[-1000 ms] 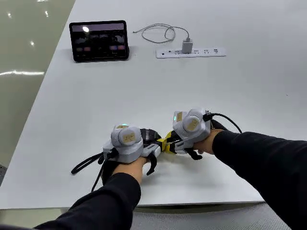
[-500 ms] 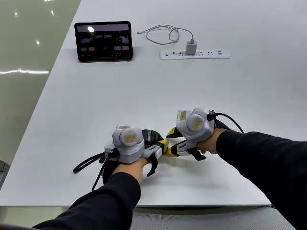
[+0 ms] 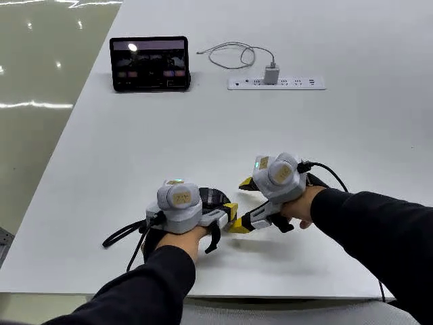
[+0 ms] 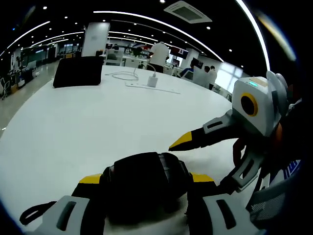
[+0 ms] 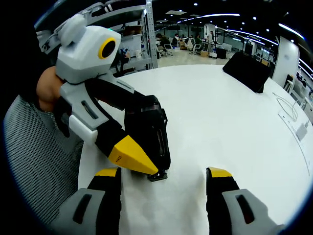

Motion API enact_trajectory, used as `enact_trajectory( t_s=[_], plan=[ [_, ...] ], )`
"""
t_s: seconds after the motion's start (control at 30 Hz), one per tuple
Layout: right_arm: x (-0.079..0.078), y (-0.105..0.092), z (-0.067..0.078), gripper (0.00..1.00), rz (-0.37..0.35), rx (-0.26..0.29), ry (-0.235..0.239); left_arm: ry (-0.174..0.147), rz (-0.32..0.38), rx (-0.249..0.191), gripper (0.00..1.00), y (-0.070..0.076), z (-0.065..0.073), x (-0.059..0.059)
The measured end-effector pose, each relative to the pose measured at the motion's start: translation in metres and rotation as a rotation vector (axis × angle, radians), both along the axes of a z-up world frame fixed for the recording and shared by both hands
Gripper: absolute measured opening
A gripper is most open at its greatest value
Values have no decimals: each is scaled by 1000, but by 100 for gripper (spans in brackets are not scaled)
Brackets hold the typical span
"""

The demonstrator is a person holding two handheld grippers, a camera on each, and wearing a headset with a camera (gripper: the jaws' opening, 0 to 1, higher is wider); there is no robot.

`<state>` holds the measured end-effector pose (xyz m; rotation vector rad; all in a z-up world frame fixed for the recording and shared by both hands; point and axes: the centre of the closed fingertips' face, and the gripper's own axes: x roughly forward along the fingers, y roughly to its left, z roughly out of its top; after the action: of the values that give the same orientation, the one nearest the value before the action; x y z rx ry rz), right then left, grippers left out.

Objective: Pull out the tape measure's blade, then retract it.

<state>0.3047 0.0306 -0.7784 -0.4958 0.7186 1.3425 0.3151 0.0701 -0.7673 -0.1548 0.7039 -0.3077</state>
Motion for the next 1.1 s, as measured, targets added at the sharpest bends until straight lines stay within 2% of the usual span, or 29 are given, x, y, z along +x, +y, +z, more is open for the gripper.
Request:
enact_trajectory(
  t_s=[0.1, 0.13, 0.2, 0.3, 0.37, 0.5, 0.53, 0.57, 0.6, 0.63, 0.67, 0.7, 0.73, 0.8, 0.87, 0.97, 1.03, 1.1],
  plan=[
    [0, 0, 1, 75, -28, 9, 13, 14, -18, -7, 64, 0, 0, 0],
    [1, 0, 3, 78, -57, 19, 29, 21, -27, -10, 63, 1, 0, 0],
    [3, -1, 8, 82, -74, 29, 27, 1, -42, -12, 63, 2, 4, 0],
    [3, -2, 13, 86, -102, 51, 33, 6, -57, -16, 64, 6, 10, 2],
    [2, -4, 16, 92, -104, 54, 17, -12, -88, 19, 69, 11, 13, 5],
    [6, -10, 20, 100, -146, 67, 12, -5, -112, 37, 82, 22, 13, 6],
    [6, -14, 22, 100, -163, 70, 19, 4, -123, 48, 88, 27, 11, 5],
    [7, -16, 24, 100, -171, 80, 18, -2, -130, 57, 95, 30, 11, 5],
    [7, -20, 25, 100, -180, 74, 0, -21, -144, 63, 97, 34, 12, 5],
    [9, -25, 25, 100, -172, 55, -42, -32, -154, 37, 97, 34, 13, 4],
    [6, -28, 25, 100, -173, 54, -43, -22, -177, 25, 100, 34, 12, 0],
    [5, -31, 25, 100, -178, 58, -36, -3, -209, 53, 100, 38, 8, -5],
    [3, -36, 26, 100, -191, 66, -27, 21, -235, 59, 100, 41, 4, -10],
    [2, -43, 27, 100, -200, 71, -37, 29, -264, 88, 100, 48, 2, -15],
    [-1, -53, 28, 100, -216, 74, -40, -15, -301, 77, 100, 52, 6, -16],
    [-4, -67, 34, 100, -241, 90, -51, -6, -300, 71, 100, 61, 8, -20],
    [-5, -78, 38, 100, -264, 98, -61, -25, -316, 33, 100, 62, 12, -20],
    [-5, -87, 40, 100, -284, 105, -65, -32, -328, 35, 100, 63, 16, -23]
  ],
)
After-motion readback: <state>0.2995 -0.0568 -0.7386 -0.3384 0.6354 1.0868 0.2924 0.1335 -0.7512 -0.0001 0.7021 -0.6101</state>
